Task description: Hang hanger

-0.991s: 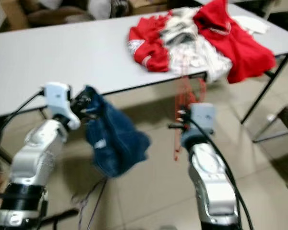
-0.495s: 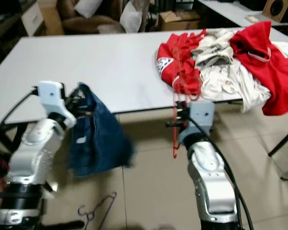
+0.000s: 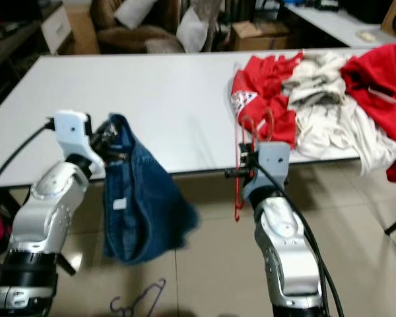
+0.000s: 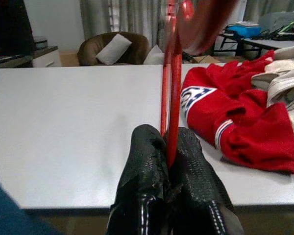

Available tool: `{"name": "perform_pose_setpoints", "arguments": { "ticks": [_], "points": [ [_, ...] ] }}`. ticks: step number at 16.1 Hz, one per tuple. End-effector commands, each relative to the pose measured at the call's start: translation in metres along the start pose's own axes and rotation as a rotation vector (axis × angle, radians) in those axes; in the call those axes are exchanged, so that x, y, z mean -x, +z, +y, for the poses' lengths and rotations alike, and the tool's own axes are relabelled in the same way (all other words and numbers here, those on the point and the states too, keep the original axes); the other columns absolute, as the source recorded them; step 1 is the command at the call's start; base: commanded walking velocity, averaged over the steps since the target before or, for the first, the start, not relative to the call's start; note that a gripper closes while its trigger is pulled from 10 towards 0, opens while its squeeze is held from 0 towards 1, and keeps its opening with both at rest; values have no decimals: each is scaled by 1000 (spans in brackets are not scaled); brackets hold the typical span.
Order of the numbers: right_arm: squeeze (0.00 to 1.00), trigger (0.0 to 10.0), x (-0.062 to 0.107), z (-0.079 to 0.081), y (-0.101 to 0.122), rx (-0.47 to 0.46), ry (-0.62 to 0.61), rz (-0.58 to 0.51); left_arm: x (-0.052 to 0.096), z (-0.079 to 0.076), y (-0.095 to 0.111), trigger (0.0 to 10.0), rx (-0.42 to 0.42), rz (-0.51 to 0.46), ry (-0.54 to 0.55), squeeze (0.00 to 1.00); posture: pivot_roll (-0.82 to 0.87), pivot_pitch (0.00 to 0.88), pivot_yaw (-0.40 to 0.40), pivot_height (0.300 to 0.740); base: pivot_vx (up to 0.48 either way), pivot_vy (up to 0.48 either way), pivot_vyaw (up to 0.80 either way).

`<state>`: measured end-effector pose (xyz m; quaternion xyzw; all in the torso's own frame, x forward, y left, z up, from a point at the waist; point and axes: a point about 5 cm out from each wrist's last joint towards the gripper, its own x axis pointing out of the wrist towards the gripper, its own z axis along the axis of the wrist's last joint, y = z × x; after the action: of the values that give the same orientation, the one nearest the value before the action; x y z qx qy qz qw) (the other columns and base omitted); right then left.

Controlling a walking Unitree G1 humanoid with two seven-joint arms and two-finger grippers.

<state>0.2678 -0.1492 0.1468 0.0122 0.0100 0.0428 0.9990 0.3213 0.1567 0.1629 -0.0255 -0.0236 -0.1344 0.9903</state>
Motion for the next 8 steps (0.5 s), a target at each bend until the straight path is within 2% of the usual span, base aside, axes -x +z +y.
{"name": "perform_pose_setpoints", "arguments": {
  "ticks": [1, 8],
  "points": [
    [0, 10000, 0, -8, 3, 13, -27, -18, -5, -9, 11, 10000, -17, -44, -34, 0, -166, 0, 38, 740, 368, 0, 0],
    [0, 10000, 1, -11, 5, 20, -10, -24, -11, -9, 16, 10000, -27, -58, -51, 0, -168, 0, 41, 740, 368, 0, 0]
  ]
}}
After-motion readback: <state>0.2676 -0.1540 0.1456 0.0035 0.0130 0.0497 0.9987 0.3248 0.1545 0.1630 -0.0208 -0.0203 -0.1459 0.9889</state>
